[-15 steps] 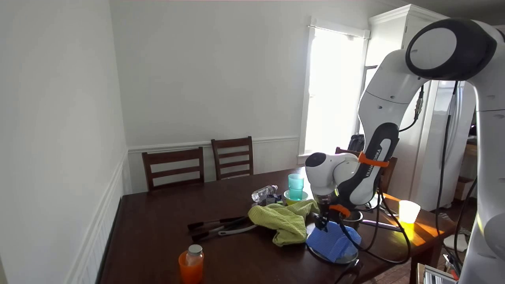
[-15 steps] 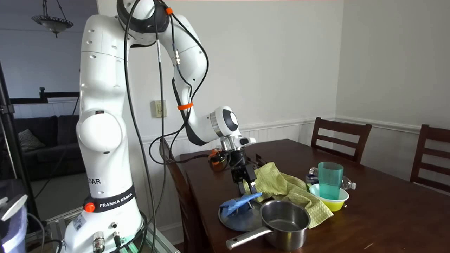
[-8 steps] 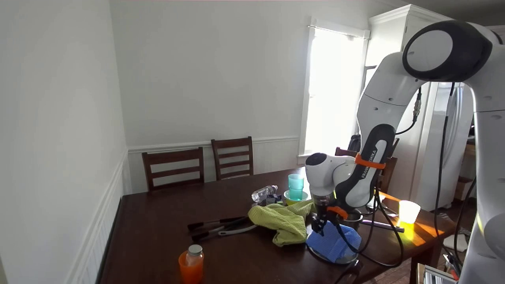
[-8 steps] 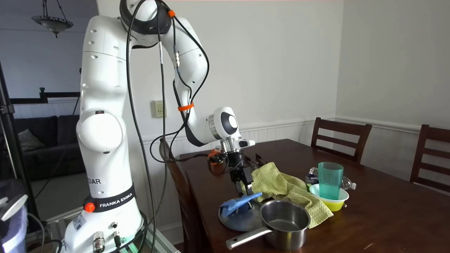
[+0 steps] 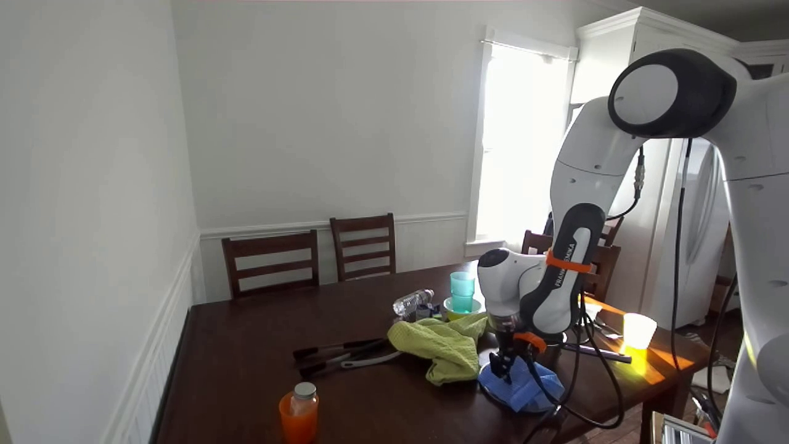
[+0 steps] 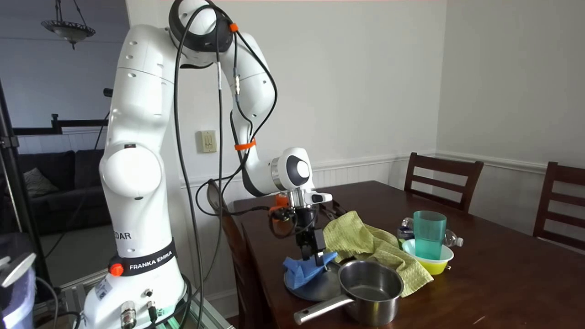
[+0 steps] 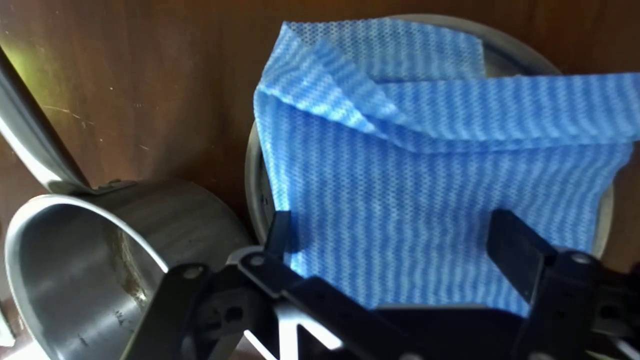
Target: Use the blue cloth to put the silver lid on the pot
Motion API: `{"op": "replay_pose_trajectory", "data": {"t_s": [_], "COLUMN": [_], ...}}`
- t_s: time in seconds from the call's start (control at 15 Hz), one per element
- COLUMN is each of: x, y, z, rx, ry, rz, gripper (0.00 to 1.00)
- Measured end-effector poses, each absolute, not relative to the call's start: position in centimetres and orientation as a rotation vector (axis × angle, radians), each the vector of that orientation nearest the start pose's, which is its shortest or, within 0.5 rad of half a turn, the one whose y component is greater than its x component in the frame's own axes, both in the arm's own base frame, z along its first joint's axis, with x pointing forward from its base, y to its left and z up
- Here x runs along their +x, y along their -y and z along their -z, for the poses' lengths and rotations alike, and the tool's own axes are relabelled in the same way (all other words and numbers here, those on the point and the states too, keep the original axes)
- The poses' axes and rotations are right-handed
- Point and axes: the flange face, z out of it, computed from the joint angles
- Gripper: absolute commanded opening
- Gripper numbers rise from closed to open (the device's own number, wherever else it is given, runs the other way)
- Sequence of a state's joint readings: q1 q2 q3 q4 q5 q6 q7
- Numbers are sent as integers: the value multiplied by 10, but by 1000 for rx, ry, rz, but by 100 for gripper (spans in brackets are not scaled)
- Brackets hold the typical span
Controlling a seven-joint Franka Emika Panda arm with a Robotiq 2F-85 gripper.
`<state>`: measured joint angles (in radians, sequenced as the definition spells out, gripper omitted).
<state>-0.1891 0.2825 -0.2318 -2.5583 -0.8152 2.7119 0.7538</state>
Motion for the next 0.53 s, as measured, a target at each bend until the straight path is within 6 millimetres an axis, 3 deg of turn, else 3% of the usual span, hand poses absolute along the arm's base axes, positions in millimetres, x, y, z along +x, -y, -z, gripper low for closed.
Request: {"op": "replay_pose_trajectory", "data": {"t_s": [0.53], "x": [398], "y": [166], "z": [-134], "rx": [-3409], "ry": [-703], "rz": [-91], "gripper": [18]}}
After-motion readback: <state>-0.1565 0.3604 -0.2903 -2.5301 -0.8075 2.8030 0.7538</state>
